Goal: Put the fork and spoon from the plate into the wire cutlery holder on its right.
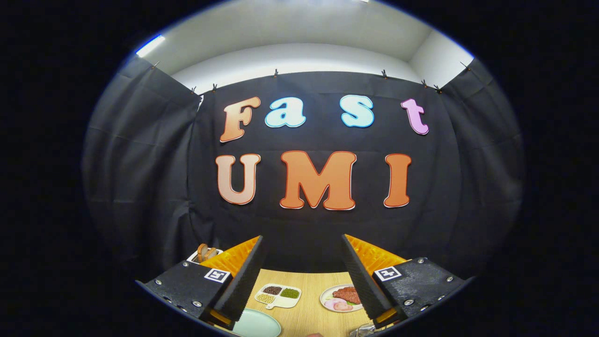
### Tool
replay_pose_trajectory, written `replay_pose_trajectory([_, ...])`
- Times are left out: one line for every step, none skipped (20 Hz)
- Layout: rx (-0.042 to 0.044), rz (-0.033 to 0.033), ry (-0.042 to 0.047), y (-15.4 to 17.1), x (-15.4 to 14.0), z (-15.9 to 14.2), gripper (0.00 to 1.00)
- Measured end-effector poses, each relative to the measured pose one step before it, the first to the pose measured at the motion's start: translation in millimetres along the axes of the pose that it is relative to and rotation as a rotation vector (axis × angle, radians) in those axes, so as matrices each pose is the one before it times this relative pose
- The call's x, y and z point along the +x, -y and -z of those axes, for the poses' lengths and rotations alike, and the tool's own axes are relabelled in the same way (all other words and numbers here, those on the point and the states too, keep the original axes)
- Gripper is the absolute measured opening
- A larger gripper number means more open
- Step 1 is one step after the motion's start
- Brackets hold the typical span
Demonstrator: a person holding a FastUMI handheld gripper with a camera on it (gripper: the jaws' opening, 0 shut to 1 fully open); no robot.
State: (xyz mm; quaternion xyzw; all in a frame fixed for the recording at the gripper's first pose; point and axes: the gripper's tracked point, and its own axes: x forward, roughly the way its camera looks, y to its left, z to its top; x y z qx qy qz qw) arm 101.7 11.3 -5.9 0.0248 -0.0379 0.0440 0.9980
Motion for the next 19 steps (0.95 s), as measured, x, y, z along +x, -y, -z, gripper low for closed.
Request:
replay_pose_trajectory([-0.00061, 0.00324, -0.00101, -3.24, -0.16, 0.34, 0.96])
replay_pose_trajectory([0.00477, -0.00304, -0.00096, -5.1, -0.25, -0.02, 0.96])
replay_pose_trajectory([0.00704, -0.00123, 0.00295, -5.49, -0.51, -2.18, 0.96])
replay_pose_trajectory([0.00378, -0.00128, 0.00499, -4.25, 0.25, -1.84, 0.96])
replay_pose_trajectory([-0.00107, 0.00836, 0.00601, -1.27, 0.35, -0.92, 0.96])
replay_pose_trajectory([-0.00189, 0.02302, 0.01033, 2.43, 0.7, -2.24, 0.96])
replay_pose_trajectory([0.00666, 0.00853, 0.00468, -2.12, 1.24, -1.28, 0.96])
replay_pose_trajectory([0.00871, 0.00633, 0.00027, -4.54, 0.57, -0.53, 0.96])
replay_pose_trajectory([0.00499, 0.00006, -0.00192, -3.31, 0.14, -0.27, 0.96])
replay_pose_trajectory([-0.00278, 0.00655, -0.0028, 0.17, 0.08, 0.08, 0.96])
replay_pose_trajectory([-0.00719, 0.00766, -0.00185, 0.96, -1.22, -0.11, 0.96])
replay_pose_trajectory([-0.00335, 0.01223, -0.0031, 1.62, -1.52, 1.27, 0.96])
replay_pose_trajectory([0.00806, 0.01831, -0.00481, 3.52, -2.82, 0.82, 0.96])
replay_pose_trajectory([0.0142, 0.01227, -0.01315, 0.72, -3.84, 3.36, 0.96])
replay_pose_trajectory([0.00738, 0.0059, -0.00369, 2.16, -4.03, 1.25, 0.96])
replay_pose_trajectory([-0.00414, 0.00882, 0.00124, 6.29, -1.3, -1.35, 0.96])
replay_pose_trajectory([-0.00987, 0.00278, -0.00101, 6.3, -2.73, -0.05, 0.96])
replay_pose_trajectory([-0.00536, 0.00001, -0.00079, 6.14, -2.77, 0.12, 0.96])
replay_pose_trajectory([0.00357, -0.01097, 0.00254, 7.58, -1.81, 0.25, 0.96])
